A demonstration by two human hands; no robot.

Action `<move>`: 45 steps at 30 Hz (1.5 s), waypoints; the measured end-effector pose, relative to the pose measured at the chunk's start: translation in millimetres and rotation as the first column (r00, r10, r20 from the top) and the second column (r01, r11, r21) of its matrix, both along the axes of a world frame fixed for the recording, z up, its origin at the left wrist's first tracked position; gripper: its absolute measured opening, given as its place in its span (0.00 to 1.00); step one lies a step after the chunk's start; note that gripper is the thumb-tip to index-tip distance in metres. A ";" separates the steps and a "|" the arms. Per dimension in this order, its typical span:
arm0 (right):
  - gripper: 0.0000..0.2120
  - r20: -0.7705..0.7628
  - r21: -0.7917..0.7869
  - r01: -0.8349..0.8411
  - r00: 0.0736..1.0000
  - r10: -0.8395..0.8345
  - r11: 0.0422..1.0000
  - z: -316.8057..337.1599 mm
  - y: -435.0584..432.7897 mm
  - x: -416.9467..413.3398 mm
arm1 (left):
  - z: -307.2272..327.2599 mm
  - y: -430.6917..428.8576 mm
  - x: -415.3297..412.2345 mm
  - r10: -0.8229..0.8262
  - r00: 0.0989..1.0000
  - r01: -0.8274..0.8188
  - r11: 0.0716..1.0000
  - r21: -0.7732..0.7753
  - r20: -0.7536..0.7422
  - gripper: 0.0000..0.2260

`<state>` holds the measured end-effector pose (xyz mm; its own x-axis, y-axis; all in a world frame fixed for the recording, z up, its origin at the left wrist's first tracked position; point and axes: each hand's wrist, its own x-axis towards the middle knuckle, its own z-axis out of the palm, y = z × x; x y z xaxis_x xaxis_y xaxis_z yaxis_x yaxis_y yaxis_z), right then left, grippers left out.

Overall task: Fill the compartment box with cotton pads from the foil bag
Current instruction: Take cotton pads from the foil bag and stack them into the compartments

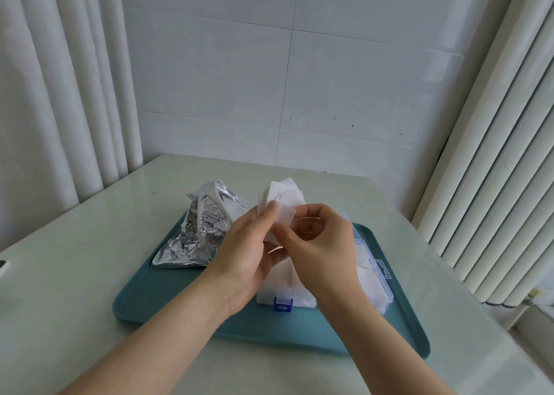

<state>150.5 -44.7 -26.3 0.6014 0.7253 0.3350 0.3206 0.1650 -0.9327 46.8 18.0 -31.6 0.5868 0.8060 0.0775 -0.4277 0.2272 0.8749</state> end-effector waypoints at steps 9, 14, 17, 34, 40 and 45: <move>0.09 0.013 0.013 -0.006 1.000 0.006 1.000 1.9 0.6 4.7 | 1.5 1.8 -2.5 0.054 0.999 -0.054 0.999 -0.004 0.004 0.15; 0.13 -0.007 0.038 -0.023 1.000 0.024 0.999 4.4 -3.0 3.4 | 2.0 1.0 -3.0 0.058 0.998 -0.058 0.998 -0.004 0.016 0.14; 0.17 0.043 0.047 -0.039 0.998 0.037 0.998 6.2 -4.9 1.5 | 2.3 1.0 -3.3 0.061 0.998 -0.061 0.998 0.011 0.003 0.13; 0.09 0.270 0.024 0.066 0.960 -0.070 0.998 3.8 -2.1 5.1 | -1.0 3.9 -5.6 0.014 0.999 -0.011 0.994 0.105 -0.034 0.16; 0.06 0.311 0.023 -0.015 0.951 0.007 1.000 5.9 -1.6 9.9 | -1.1 10.2 -6.3 0.070 0.997 -0.067 0.996 0.066 -0.030 0.14; 0.10 0.182 -0.002 -0.145 0.973 0.143 0.989 10.1 -2.8 15.6 | -4.3 17.0 -7.3 0.167 0.981 -0.152 0.979 0.137 -0.101 0.13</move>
<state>166.1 -47.5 -16.2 0.4191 0.7955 0.4377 0.4561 0.2324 -0.8591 39.5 35.0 -35.9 0.4622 0.8776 0.1271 -0.3475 0.0474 0.9365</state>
